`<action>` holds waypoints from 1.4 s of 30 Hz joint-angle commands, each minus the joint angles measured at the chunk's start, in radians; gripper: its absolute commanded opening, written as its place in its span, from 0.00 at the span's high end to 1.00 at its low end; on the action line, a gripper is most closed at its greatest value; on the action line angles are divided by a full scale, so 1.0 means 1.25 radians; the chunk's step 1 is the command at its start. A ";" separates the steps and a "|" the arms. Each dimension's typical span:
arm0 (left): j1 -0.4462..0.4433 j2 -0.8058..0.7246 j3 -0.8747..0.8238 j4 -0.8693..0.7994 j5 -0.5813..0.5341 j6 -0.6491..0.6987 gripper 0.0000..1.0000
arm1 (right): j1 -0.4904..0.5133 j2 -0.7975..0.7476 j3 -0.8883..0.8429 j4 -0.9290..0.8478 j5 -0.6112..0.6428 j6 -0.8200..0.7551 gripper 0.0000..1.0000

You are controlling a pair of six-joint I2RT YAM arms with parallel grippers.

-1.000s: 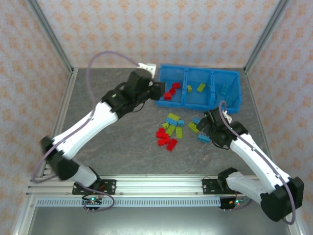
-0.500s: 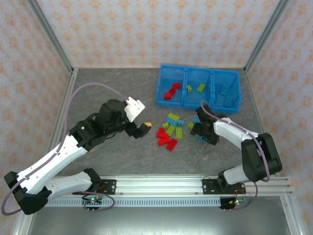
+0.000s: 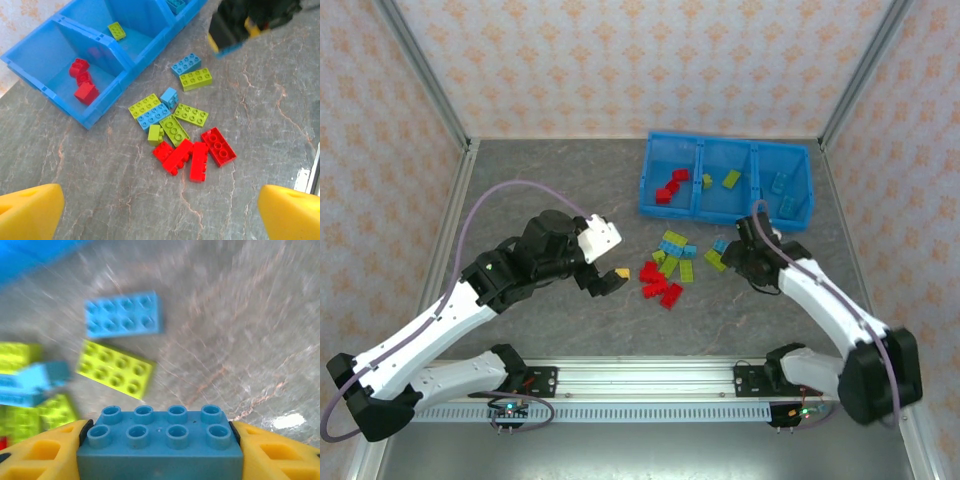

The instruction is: Sort the legos into containers by color

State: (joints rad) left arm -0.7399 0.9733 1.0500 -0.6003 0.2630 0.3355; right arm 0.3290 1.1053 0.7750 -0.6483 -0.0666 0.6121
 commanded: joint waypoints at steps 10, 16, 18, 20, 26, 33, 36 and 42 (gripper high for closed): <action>-0.003 -0.027 -0.020 0.008 0.004 0.030 0.00 | -0.300 0.371 0.398 0.039 0.025 -0.047 0.53; -0.003 -0.054 -0.040 0.027 -0.026 0.034 0.00 | -0.343 0.619 0.656 -0.028 -0.012 -0.024 0.42; -0.003 -0.060 -0.045 0.030 -0.034 0.036 0.00 | -0.345 0.660 0.726 -0.075 -0.016 -0.023 0.30; -0.002 -0.061 -0.046 0.025 -0.045 0.039 0.00 | -0.344 0.655 0.748 -0.092 -0.029 -0.033 0.24; -0.002 -0.067 -0.047 0.024 -0.054 0.048 0.00 | -0.343 0.445 0.593 -0.043 -0.044 -0.012 0.15; -0.001 -0.064 -0.050 0.026 -0.045 0.051 0.00 | -0.186 0.105 0.267 0.013 -0.041 -0.048 0.13; -0.001 -0.058 -0.051 0.027 -0.034 0.052 0.00 | -0.106 0.068 0.204 -0.059 -0.018 -0.035 0.13; 0.002 -0.031 -0.042 0.011 -0.001 0.057 0.00 | 0.060 0.171 0.137 -0.059 -0.054 0.033 0.10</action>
State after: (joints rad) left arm -0.7399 0.9192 0.9993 -0.5934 0.2333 0.3805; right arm 0.3477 1.2442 0.9668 -0.6888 -0.1356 0.6090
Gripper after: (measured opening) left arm 0.999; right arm 0.894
